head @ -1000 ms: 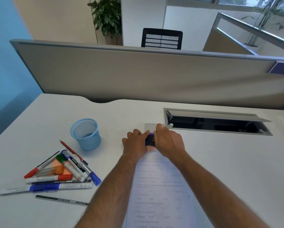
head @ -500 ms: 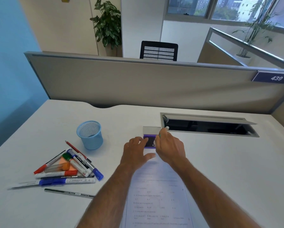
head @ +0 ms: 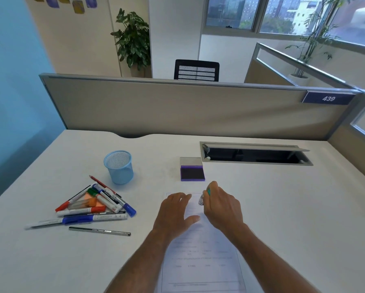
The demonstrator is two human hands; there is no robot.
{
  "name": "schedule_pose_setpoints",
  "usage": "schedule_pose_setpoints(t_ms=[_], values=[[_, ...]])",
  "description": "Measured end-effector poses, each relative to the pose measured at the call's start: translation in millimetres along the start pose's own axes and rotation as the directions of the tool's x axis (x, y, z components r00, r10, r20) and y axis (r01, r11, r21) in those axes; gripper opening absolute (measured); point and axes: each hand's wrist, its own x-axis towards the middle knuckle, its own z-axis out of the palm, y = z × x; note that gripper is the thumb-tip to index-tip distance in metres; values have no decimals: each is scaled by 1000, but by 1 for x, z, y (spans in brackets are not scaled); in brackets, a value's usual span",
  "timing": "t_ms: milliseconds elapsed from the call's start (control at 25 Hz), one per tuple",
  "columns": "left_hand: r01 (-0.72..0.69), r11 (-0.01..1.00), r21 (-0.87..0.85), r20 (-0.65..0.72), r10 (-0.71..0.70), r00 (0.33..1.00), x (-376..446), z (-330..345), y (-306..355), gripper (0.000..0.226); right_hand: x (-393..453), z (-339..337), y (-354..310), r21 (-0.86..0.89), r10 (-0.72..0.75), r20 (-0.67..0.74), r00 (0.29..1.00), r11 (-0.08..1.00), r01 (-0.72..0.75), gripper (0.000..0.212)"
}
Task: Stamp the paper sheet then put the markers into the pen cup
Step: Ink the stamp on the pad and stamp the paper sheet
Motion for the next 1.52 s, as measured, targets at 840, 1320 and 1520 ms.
schedule_pose_setpoints(t_ms=[840, 1320, 1520], values=[[-102, 969, 223, 104, 80, 991, -80, 5, 7, 82, -156, -21, 15, -51, 98, 20, 995, 994, -96, 17], [-102, 967, 234, 154, 67, 986, -81, 3, 6, 82, -194, -32, 26, -110, 91, 15, 996, 990, -89, 19], [-90, 974, 207, 176, 53, 983, -80, 2, 7, 83, -207, -33, 28, -138, 87, 29, 996, 987, -82, 19]])
